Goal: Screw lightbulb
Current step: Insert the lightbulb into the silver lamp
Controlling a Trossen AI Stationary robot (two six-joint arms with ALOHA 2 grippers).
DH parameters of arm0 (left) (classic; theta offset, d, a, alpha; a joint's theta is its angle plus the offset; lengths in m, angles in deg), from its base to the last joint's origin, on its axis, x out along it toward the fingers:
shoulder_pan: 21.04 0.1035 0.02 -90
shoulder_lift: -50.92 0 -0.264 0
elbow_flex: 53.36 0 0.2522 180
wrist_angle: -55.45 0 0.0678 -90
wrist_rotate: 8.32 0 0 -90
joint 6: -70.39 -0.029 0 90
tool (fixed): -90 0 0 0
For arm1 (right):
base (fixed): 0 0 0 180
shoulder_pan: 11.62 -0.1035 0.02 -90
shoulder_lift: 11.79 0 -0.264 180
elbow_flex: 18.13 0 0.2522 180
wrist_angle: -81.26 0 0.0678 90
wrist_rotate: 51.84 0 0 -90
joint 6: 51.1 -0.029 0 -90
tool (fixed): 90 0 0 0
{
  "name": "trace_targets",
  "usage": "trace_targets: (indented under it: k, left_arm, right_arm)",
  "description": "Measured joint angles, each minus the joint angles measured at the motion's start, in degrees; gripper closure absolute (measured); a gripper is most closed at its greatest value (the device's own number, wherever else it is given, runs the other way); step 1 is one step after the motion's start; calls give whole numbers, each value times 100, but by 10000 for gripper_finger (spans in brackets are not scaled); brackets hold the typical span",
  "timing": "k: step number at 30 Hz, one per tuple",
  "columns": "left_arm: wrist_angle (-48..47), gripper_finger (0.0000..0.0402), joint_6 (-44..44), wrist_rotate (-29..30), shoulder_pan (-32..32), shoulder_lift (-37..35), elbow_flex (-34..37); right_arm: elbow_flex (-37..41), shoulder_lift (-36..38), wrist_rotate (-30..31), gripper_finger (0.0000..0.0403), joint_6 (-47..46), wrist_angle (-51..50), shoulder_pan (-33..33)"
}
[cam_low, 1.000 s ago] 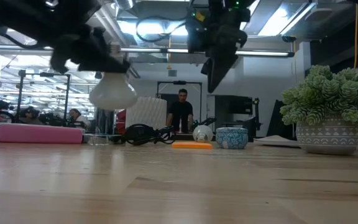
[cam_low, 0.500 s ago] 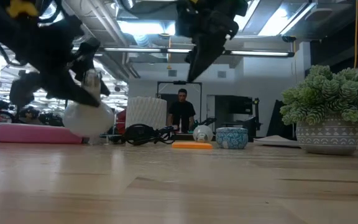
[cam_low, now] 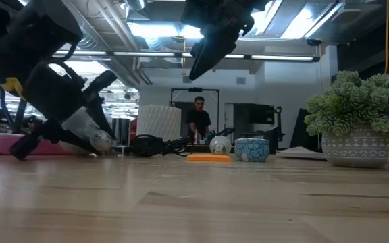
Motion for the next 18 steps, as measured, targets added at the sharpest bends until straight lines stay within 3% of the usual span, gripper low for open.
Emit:
trace_targets:
  k: [18]
  left_arm:
    - [508,165,90,-16,-111,16,11]
  right_arm:
    - [0,0,39,260,0,-33,2]
